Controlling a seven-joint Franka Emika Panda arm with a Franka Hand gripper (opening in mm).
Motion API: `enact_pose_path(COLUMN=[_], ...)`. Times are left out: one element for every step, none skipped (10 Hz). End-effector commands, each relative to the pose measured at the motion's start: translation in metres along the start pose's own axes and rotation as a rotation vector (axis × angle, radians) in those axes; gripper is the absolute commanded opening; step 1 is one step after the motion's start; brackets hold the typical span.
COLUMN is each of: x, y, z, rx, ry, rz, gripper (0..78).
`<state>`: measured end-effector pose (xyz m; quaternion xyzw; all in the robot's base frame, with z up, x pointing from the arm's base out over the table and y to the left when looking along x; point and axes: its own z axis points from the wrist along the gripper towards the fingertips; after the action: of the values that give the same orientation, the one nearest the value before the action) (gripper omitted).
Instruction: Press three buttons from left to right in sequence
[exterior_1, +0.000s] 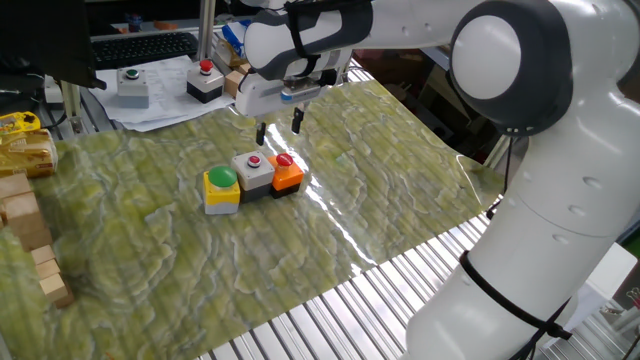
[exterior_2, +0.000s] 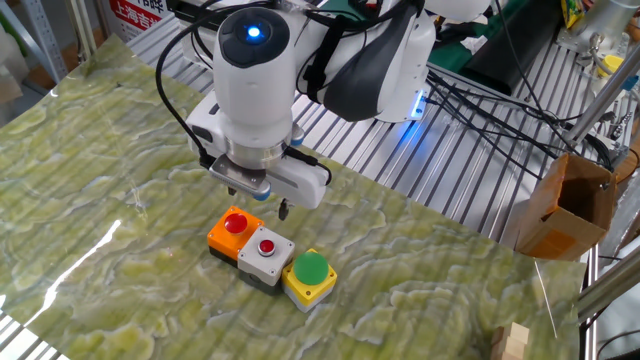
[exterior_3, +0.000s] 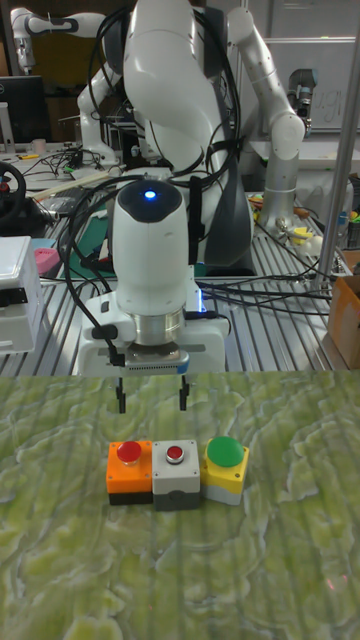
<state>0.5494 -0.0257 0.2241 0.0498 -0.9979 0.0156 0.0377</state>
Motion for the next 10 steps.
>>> enact_pose_path(x=[-0.037,-0.038,-0.043,-0.044,-0.048,-0.050,-0.050,-0.049,-0.049,-0.046], y=[0.009,0.008,0.005,0.003,-0.006,-0.010,-0.011,-0.012,-0.012,-0.013], z=[0.066,0.068,0.068,0.068,0.070,0.071,0.070,0.063,0.062,0.051], rx=[0.000,0.000,0.000,0.001,0.003,0.003,0.003,0.003,0.003,0.004], ry=[-0.037,-0.038,-0.040,-0.040,-0.040,-0.042,-0.042,-0.040,-0.039,-0.029], rz=[-0.016,-0.018,-0.029,-0.032,-0.049,-0.057,-0.056,-0.059,-0.060,-0.061], gripper=[77.4,77.4,77.4,77.4,77.4,77.4,77.4,77.4,77.4,77.4])
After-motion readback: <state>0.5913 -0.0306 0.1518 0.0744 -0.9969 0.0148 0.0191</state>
